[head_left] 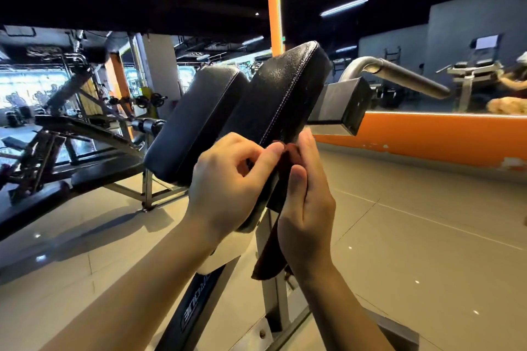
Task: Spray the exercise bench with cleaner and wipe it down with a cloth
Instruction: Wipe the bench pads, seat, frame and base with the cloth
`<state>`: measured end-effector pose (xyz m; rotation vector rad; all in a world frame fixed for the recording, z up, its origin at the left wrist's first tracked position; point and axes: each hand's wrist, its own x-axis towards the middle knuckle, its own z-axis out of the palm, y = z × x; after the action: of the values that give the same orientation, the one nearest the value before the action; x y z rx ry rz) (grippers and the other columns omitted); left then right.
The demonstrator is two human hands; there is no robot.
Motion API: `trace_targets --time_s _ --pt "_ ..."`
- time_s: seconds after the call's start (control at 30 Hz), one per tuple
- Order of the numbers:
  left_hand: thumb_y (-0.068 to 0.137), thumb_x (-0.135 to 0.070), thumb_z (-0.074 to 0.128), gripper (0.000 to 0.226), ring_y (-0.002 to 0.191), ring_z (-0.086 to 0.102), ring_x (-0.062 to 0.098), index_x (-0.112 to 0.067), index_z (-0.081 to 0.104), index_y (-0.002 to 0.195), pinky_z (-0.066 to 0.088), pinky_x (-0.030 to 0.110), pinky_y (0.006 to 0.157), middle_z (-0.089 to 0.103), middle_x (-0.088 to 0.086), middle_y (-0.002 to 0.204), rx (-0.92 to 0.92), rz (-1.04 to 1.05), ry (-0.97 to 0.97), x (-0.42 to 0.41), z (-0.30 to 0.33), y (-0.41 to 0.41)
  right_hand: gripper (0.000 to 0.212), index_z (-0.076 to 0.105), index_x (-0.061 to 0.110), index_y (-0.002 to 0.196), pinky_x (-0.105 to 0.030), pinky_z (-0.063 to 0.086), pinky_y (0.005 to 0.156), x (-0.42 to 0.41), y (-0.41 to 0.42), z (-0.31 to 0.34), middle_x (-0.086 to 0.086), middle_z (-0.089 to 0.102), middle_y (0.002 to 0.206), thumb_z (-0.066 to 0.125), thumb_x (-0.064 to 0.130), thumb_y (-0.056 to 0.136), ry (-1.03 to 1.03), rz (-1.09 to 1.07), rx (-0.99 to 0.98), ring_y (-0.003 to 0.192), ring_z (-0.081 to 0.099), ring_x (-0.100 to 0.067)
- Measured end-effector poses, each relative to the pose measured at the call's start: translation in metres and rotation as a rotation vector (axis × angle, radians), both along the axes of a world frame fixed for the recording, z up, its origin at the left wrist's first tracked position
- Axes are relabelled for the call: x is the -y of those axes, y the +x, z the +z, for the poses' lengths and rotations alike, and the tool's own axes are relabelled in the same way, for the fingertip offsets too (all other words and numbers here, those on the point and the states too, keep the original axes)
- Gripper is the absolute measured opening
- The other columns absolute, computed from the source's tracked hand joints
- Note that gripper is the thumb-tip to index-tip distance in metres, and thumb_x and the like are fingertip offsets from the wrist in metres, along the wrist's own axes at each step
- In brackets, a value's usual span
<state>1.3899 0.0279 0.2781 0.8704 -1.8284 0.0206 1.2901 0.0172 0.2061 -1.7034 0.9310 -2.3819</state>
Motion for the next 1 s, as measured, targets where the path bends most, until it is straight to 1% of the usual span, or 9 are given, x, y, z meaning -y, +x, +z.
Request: trace_targets --time_s 0.1,0.2,0.3,0.37,0.53,0.6,0.73,0.9,1.0 --pt "0.078 -0.051 0.056 0.036 0.069 0.067 0.004 -0.024 0.068 0.099 0.051 0.014 0.059 0.070 -0.004 0.076 -0.088 -0.297 0.538 -0.021 0.022 -0.007 0.045 0.029 0.012 0.146 -0.038 0.032 0.117 -0.011 0.003 0.010 -0.007 0.035 0.154 0.029 0.032 0.105 -0.090 -0.077 -0.085 0.145 0.030 -0.015" --pt "0.079 -0.036 0.065 0.030 0.078 0.070 0.009 -0.016 0.070 0.101 0.053 0.016 0.062 0.073 -0.003 0.084 -0.186 -0.402 0.647 -0.027 0.031 -0.005 0.051 0.023 0.016 0.149 -0.031 0.028 0.118 -0.023 0.007 0.008 -0.003 0.027 0.158 0.024 0.041 0.105 -0.065 -0.084 -0.174 0.148 0.023 -0.012" --pt "0.071 -0.030 0.068 0.032 0.082 0.072 0.013 -0.012 0.070 0.098 0.056 0.019 0.063 0.074 -0.001 0.085 -0.262 -0.501 0.752 -0.031 0.029 0.000 0.056 0.015 0.040 0.149 -0.013 0.022 0.114 -0.041 0.005 0.007 0.013 0.015 0.161 0.018 0.063 0.098 0.054 0.140 -0.191 0.147 0.015 0.000" --pt "0.075 -0.024 0.068 0.024 0.081 0.072 0.016 -0.011 0.070 0.095 0.060 0.025 0.068 0.074 0.003 0.085 -0.283 -0.505 0.783 -0.032 0.028 0.002 0.056 0.015 0.041 0.148 -0.013 0.024 0.113 -0.049 -0.002 0.005 0.014 0.018 0.161 0.020 0.065 0.097 0.081 0.263 -0.186 0.146 0.018 0.001" --pt "0.089 -0.010 0.063 0.008 0.084 0.072 0.019 -0.016 0.068 0.091 0.059 0.030 0.075 0.075 0.006 0.088 -0.121 -0.421 0.643 -0.028 0.030 0.010 0.047 0.034 0.040 0.137 -0.009 0.035 0.102 -0.058 -0.041 0.025 0.020 0.041 0.143 0.041 0.020 0.095 0.161 0.210 -0.163 0.132 0.037 0.009" --pt "0.089 -0.009 0.062 0.012 0.088 0.071 0.019 -0.019 0.068 0.092 0.059 0.032 0.078 0.074 0.006 0.089 -0.030 -0.404 0.559 -0.025 0.033 0.013 0.046 0.035 0.044 0.135 -0.014 0.035 0.103 -0.058 -0.056 0.038 0.028 0.042 0.133 0.048 0.018 0.100 0.319 0.124 -0.353 0.128 0.037 0.009" --pt "0.091 -0.010 0.060 0.019 0.092 0.068 0.014 -0.027 0.068 0.095 0.057 0.026 0.077 0.071 0.000 0.092 0.099 -0.366 0.394 -0.020 0.032 0.020 0.032 0.054 0.043 0.113 -0.029 0.052 0.094 -0.059 -0.065 0.051 0.017 0.059 0.113 0.056 0.016 0.097 0.582 0.342 -0.453 0.115 0.055 -0.008" --pt "0.090 -0.011 0.062 0.023 0.092 0.065 0.007 -0.031 0.068 0.099 0.054 0.016 0.075 0.070 -0.010 0.093 0.168 -0.272 0.221 -0.016 0.026 0.031 0.012 0.062 0.029 0.088 -0.015 0.053 0.067 -0.056 -0.064 0.051 0.007 0.063 0.090 0.071 0.021 0.087 0.604 0.335 -0.372 0.089 0.062 -0.010" --pt "0.090 -0.011 0.064 0.021 0.088 0.065 0.003 -0.029 0.068 0.101 0.053 0.014 0.070 0.069 -0.013 0.088 0.155 -0.182 0.102 -0.012 0.014 0.035 0.013 0.060 0.029 0.081 -0.015 0.049 0.063 -0.051 -0.061 0.054 0.010 0.058 0.088 0.072 0.028 0.085 0.657 0.184 -0.448 0.083 0.057 -0.011"
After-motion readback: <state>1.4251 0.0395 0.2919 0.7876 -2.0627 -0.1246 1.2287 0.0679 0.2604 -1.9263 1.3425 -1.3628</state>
